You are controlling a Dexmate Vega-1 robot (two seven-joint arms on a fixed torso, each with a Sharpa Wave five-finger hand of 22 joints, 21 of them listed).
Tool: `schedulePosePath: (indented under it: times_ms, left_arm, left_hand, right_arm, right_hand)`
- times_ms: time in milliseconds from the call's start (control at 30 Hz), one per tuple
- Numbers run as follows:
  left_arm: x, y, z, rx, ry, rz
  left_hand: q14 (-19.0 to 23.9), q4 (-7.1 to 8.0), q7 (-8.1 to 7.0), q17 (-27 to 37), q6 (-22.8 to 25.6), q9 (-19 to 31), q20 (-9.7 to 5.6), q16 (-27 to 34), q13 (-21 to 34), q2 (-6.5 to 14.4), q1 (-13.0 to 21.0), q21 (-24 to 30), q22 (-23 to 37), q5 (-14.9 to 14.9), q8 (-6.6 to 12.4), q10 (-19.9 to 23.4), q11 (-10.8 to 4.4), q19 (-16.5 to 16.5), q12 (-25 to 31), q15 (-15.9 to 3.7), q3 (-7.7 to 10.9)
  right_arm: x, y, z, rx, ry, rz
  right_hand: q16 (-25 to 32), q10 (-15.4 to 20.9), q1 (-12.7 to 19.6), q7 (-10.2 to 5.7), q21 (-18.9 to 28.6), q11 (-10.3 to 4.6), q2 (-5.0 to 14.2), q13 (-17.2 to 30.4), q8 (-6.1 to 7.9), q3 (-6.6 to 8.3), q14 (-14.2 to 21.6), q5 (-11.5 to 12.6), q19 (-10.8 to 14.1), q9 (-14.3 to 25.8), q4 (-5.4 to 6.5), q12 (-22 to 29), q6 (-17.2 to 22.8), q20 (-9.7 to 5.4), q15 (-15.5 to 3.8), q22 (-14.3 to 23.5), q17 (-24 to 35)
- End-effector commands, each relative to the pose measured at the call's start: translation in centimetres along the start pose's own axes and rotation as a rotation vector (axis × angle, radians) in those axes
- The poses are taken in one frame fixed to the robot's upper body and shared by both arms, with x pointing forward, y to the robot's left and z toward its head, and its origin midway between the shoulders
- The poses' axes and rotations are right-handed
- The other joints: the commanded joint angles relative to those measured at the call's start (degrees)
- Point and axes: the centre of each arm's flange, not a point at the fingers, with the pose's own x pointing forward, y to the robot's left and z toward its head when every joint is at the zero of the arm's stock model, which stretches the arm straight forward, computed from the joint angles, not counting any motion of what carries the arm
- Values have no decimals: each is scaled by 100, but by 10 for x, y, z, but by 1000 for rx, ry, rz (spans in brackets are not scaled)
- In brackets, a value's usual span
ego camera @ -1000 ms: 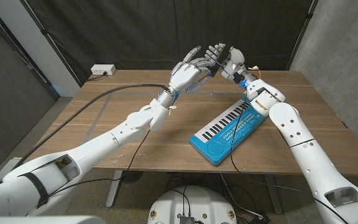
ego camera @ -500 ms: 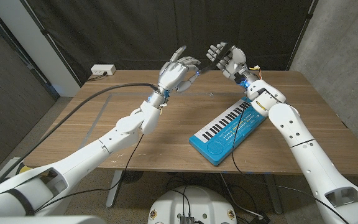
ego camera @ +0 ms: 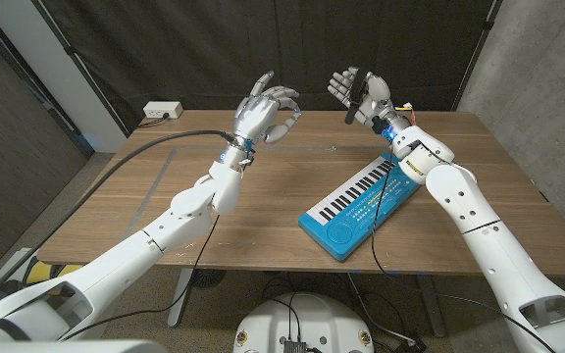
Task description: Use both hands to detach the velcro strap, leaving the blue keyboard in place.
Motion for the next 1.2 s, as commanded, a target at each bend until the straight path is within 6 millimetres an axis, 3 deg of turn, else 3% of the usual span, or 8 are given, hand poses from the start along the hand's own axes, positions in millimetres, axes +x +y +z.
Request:
schedulePosePath:
  times_ms: [33,467,833,1000,1067,1200]
  left_arm:
    - [-3,18,-18,-19,121,41]
    - [-7,24,-39,-54,244,30]
    - [-2,36,-63,-196,336,-43]
    - [-3,36,-68,-204,349,-56]
    - [-3,35,-69,-204,352,-58]
    - [-3,35,-73,-214,362,-56]
  left_hand:
    - [-47,0,2,21,-83,-20,17,-3,6,3,9,-31,26,12,-49,-18,18,-65,16,-121,10]
    - [-99,57,20,29,-190,-124,11,-7,-8,-29,-116,-42,31,2,-141,-108,123,-110,4,-61,-31]
    - [-242,166,-76,37,-725,-260,58,-37,-41,-137,-377,-48,41,1,-427,-370,273,-157,-31,41,-162]
    - [-269,197,-62,40,-744,-282,59,-40,-53,-153,-440,-51,44,1,-448,-400,278,-171,-27,58,-192]
    - [-279,205,-55,41,-745,-289,55,-41,-59,-158,-459,-54,44,2,-452,-403,276,-180,-25,64,-201]
    - [-297,223,-70,43,-771,-303,62,-43,-65,-162,-494,-56,46,4,-471,-421,312,-191,-21,78,-216]
  right_arm:
    - [-6,3,-3,-66,-4,-1]
    - [-3,17,7,-473,100,54]
    - [0,14,0,-665,47,-7]
    - [2,15,-2,-829,53,-50]
    - [3,17,-2,-879,57,-63]
    - [5,18,-2,-956,91,-75]
  right_hand:
    - [-11,-41,0,-43,-32,-18,-53,10,-58,-27,-74,19,-41,-22,39,-37,29,33,8,20,44]
    - [-56,-488,129,-100,-274,-24,-59,45,-224,-221,-781,-78,-609,-285,49,-152,79,213,263,-9,105]
    - [-22,-600,118,-186,-303,-43,-45,56,-311,-321,-906,-142,-661,-371,99,-159,13,201,250,-19,121]
    - [-18,-722,99,-290,-336,-66,-38,66,-421,-409,-1019,-216,-732,-438,127,-173,-134,240,254,-25,126]
    - [-18,-821,118,-384,-358,-76,-53,70,-521,-464,-1092,-269,-775,-487,116,-184,-282,285,264,-31,117]
    - [-27,-972,117,-400,-396,-93,-91,75,-693,-571,-1233,-375,-842,-565,125,-191,-531,377,294,-44,97]
